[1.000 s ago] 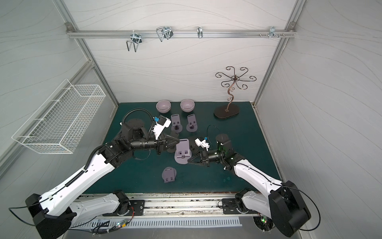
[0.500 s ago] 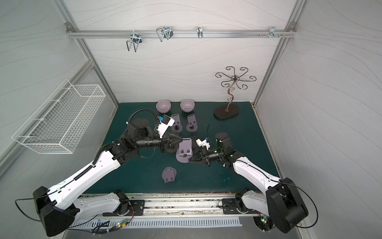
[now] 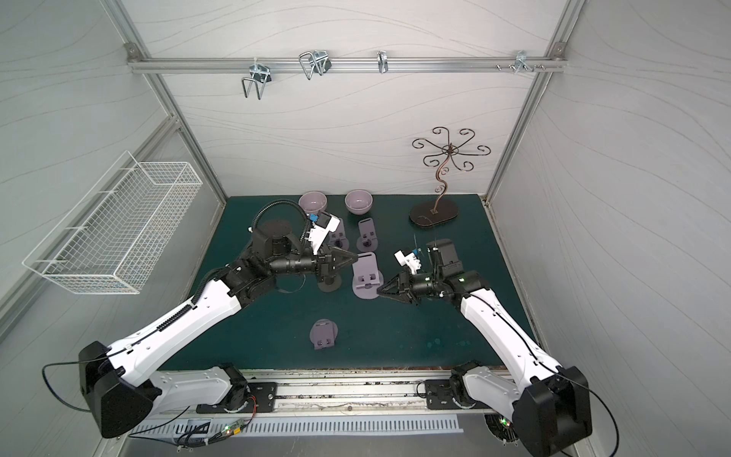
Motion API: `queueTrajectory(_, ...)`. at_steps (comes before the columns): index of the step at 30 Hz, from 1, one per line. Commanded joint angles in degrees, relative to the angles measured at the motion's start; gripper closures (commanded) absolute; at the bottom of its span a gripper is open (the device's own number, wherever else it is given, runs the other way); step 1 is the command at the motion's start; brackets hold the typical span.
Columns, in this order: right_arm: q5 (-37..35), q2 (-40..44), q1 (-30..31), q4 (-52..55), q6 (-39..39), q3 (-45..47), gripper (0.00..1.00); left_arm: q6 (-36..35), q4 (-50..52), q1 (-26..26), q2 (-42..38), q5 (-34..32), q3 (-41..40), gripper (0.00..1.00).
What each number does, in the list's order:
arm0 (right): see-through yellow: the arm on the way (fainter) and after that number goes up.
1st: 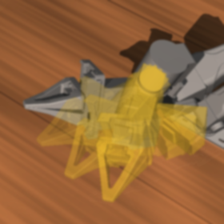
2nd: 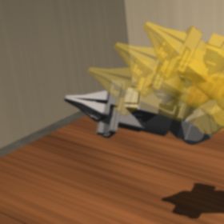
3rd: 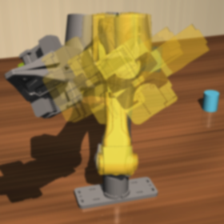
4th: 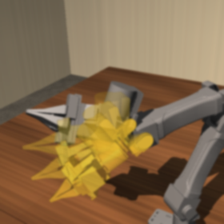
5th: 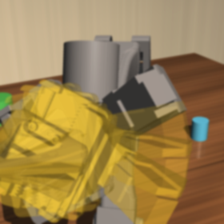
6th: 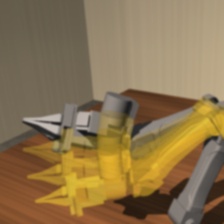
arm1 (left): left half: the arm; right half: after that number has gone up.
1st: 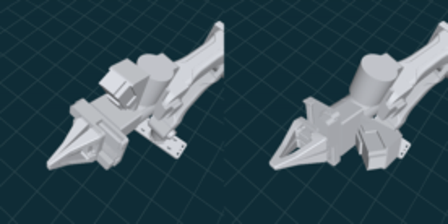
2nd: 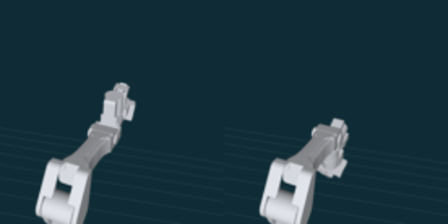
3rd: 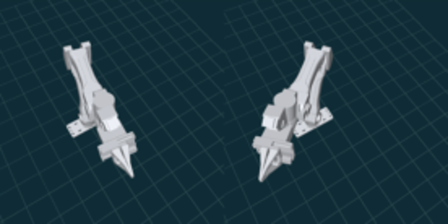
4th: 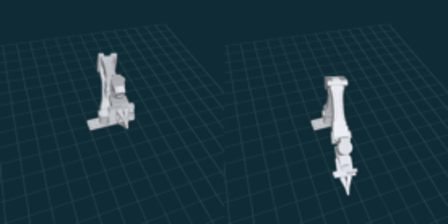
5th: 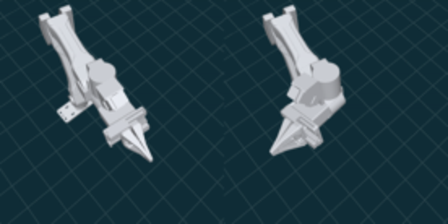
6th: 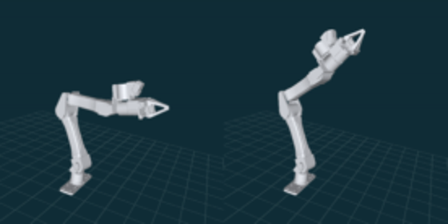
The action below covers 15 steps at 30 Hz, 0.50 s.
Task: Open the phone stand
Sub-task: Open the phone stand, then place the phone stand at the center of the board.
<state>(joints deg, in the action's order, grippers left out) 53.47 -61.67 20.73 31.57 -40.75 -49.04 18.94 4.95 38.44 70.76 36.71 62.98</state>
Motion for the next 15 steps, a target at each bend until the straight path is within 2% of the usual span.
queueTrajectory(1,-2.4,3.8,-3.1,9.7,6.7,-3.6,0.65,4.1,-5.7,0.0,0.3,3.7,-1.2,1.00)
queueTrajectory(2,-3.7,4.6,-4.2,11.2,7.5,-3.9,0.60,5.1,-6.8,0.1,0.4,4.6,-1.7,1.00)
queueTrajectory(5,-8.1,6.6,-6.6,14.3,8.8,-3.7,0.58,5.8,-6.8,0.1,0.8,6.3,-1.8,1.00)
queueTrajectory(8,-12.1,8.3,-7.9,15.7,9.5,-2.6,0.60,5.4,-7.3,0.1,1.0,6.5,-3.4,1.00)
queueTrajectory(10,-13.3,9.4,-8.0,16.0,9.8,-2.2,0.61,6.6,-10.2,0.3,2.1,9.4,-5.2,1.00)
queueTrajectory(15,-15.3,10.4,-8.1,17.7,11.2,-3.8,0.63,6.7,-14.9,4.2,6.2,10.8,-9.4,1.00)
